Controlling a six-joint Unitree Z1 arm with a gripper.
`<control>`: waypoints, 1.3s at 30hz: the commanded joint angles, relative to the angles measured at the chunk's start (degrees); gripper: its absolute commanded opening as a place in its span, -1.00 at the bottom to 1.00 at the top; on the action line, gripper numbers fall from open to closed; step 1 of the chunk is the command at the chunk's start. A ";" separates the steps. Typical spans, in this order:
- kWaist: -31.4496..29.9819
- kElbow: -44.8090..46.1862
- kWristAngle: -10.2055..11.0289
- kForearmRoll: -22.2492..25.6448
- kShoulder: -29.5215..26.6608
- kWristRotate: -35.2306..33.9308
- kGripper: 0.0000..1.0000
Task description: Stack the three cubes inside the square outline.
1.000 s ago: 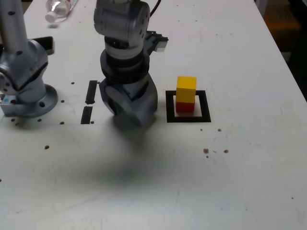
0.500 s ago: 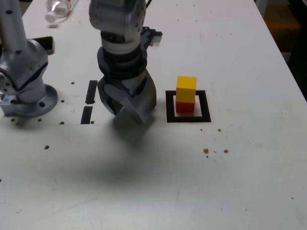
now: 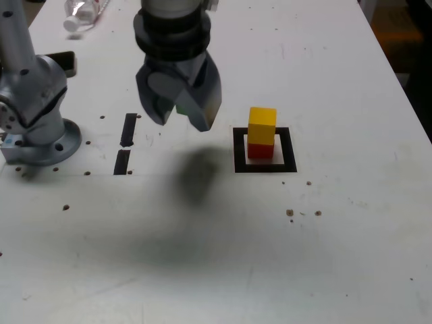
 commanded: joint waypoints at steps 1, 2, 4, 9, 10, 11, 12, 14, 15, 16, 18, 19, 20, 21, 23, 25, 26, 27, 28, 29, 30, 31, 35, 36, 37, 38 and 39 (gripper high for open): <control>0.92 -2.15 0.01 1.77 -0.09 -0.19 -0.57; 1.34 -3.40 -0.01 2.75 0.12 -0.20 -0.57; 1.95 -6.02 -0.13 4.31 0.80 -0.23 -0.57; 2.60 -10.26 -0.80 6.13 2.14 -0.49 -0.57; 2.67 -11.09 -0.99 6.35 2.43 -0.57 -0.57; 2.70 -11.63 -1.14 6.47 2.63 -0.61 -0.57; 2.73 -12.47 -1.38 6.66 2.98 -0.68 -0.57; 2.73 -14.75 -1.98 7.21 4.05 -0.78 -0.57; 2.73 -15.62 -2.19 7.48 4.51 -0.80 -0.57; 2.73 -16.47 -2.40 7.78 4.98 -0.79 -0.57; 2.73 -18.05 -2.73 8.31 5.88 -0.77 -0.57; 2.73 -18.75 -2.86 8.49 6.29 -0.74 -0.57; 2.73 -19.59 -3.01 8.67 6.79 -0.69 -0.57; 2.73 -20.15 -3.11 8.74 7.12 -0.64 -0.57; 2.73 -21.27 -3.31 8.80 7.74 -0.51 -0.57; 2.73 -22.11 -3.41 8.89 8.28 -0.38 -0.57; 2.73 -22.50 -3.44 8.96 8.60 -0.33 -0.57; 2.73 -22.91 -3.45 9.04 8.98 -0.27 -0.57; 2.73 -23.36 -3.48 9.12 9.42 -0.20 -0.57; 2.73 -23.84 -3.51 9.20 9.94 -0.11 -0.57; 2.73 -24.33 -3.55 9.28 10.49 0.00 -0.57; 2.73 -24.79 -3.59 9.37 11.04 0.09 -0.57; 2.73 -26.46 -3.68 9.56 13.57 0.36 -0.57; 2.73 -26.79 -3.64 9.56 14.19 0.40 -0.57; 2.73 -27.03 -3.59 9.55 14.67 0.42 -0.57; 2.73 -27.24 -3.50 9.54 15.15 0.45 -0.57; 2.73 -27.43 -3.40 9.53 15.61 0.48 -0.57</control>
